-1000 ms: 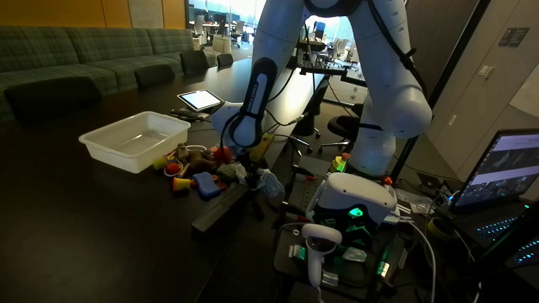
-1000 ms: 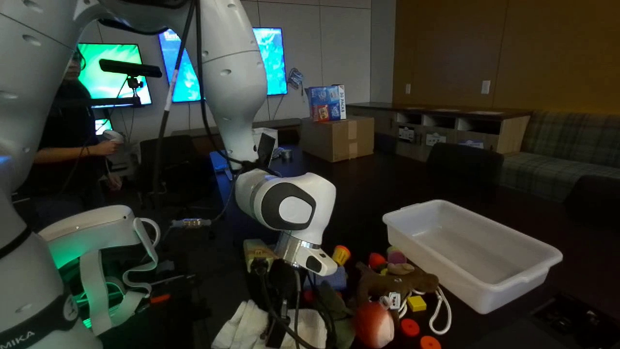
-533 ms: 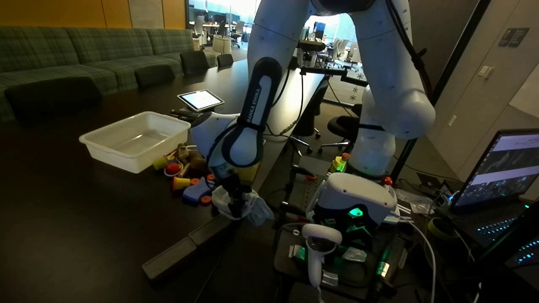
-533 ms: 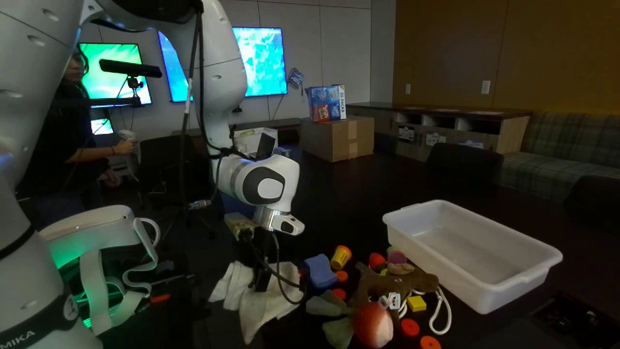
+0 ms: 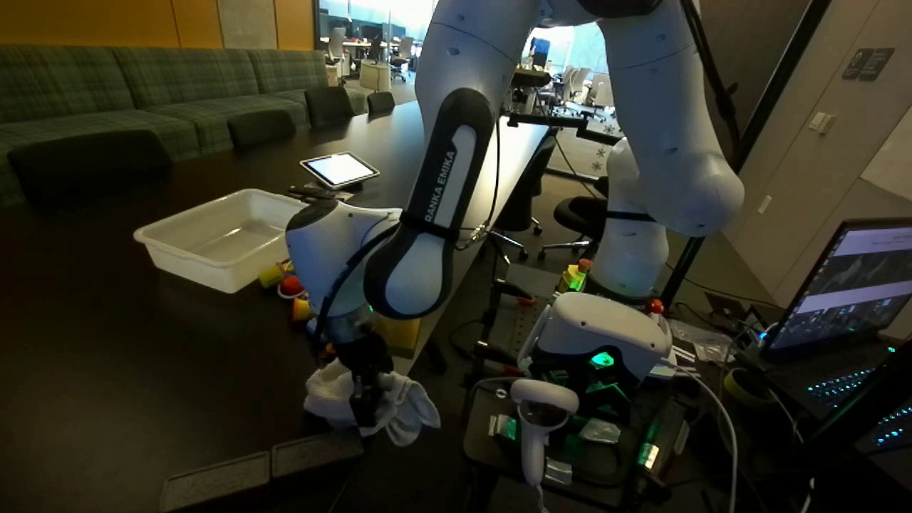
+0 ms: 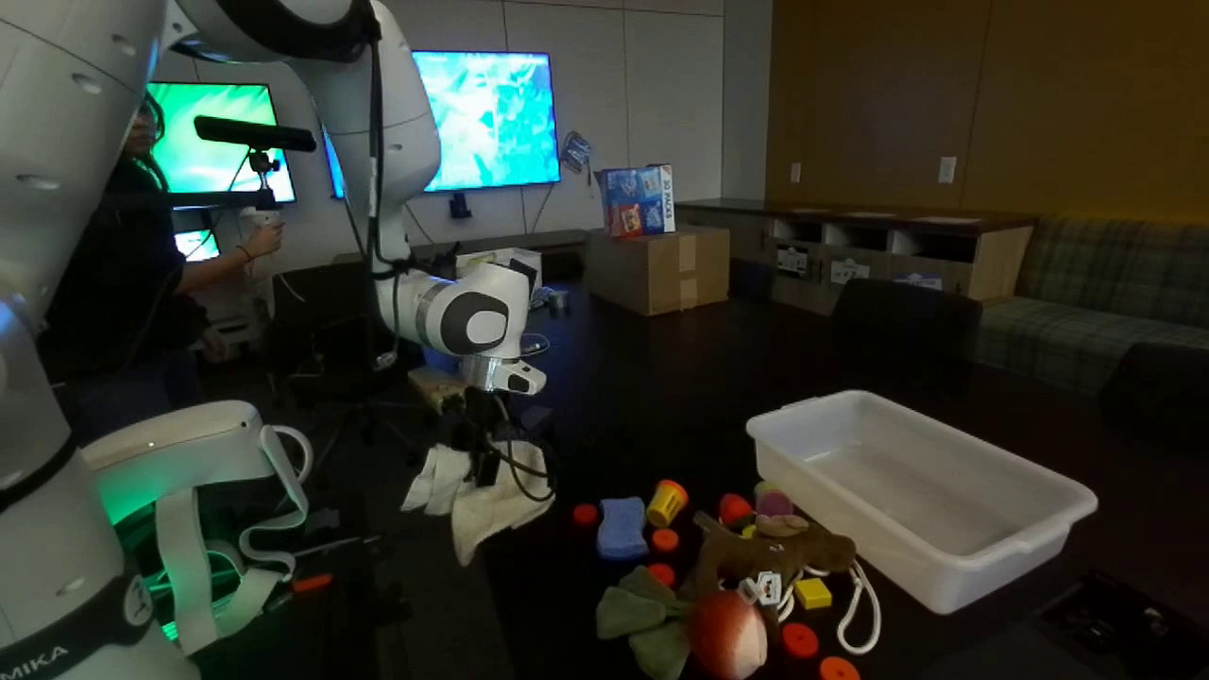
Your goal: Use the towel to push all the objects on the table to the left
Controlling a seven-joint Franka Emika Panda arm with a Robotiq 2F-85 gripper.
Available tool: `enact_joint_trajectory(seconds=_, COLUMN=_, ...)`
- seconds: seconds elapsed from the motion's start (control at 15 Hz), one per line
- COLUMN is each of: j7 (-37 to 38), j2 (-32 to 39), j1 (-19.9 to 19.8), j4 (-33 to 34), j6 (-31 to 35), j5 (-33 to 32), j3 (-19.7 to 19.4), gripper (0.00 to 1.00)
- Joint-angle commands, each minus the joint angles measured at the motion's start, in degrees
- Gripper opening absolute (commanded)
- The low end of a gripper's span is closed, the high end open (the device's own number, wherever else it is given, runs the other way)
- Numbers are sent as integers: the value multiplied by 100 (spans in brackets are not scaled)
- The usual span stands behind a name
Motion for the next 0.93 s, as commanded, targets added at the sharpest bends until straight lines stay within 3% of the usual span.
enact_joint_trajectory(seconds=0.0, j7=-255, j2=-584, j1=-128, j4=83, j6=81, j5=367, j3=198, gripper=3)
enact_joint_trajectory(seconds=0.4, j7=-871, j2=-1631, j1=-934, j4=-219, j6=285, j5=611, j3=-164, gripper=3)
enact_joint_trajectory(seconds=0.87, j7=-827, j2=-1973, j1=-1898, j4=-228, j6=768, j5=-46, j3=-1404, gripper=3)
